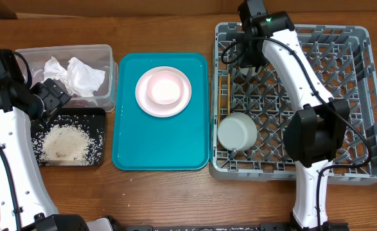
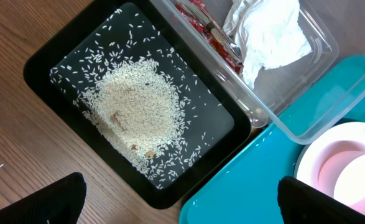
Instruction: Sort waste into correct bins and load items into the dishwasher
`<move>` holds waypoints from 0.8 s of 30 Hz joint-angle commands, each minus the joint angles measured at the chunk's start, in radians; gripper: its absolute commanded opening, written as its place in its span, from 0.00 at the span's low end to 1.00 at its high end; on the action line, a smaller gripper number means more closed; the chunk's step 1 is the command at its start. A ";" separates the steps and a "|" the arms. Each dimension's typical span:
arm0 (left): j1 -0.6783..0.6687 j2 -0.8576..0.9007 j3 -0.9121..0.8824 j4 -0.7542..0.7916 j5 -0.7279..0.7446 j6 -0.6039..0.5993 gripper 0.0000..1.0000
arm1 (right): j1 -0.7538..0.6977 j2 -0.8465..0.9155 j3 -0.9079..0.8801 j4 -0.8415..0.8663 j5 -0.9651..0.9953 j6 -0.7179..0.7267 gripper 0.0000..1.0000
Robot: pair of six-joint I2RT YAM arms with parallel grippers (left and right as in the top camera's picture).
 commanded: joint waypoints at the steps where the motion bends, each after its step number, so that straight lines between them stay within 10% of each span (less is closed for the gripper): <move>1: -0.002 0.005 0.014 0.001 -0.002 0.008 1.00 | -0.011 -0.085 -0.010 -0.019 -0.014 0.023 0.04; 12: -0.002 0.005 0.014 0.002 -0.002 0.008 1.00 | -0.005 -0.138 -0.010 0.001 -0.451 0.023 0.22; 24: -0.002 0.005 0.014 0.001 -0.002 0.008 1.00 | 0.106 -0.137 -0.018 0.019 -0.290 0.097 0.33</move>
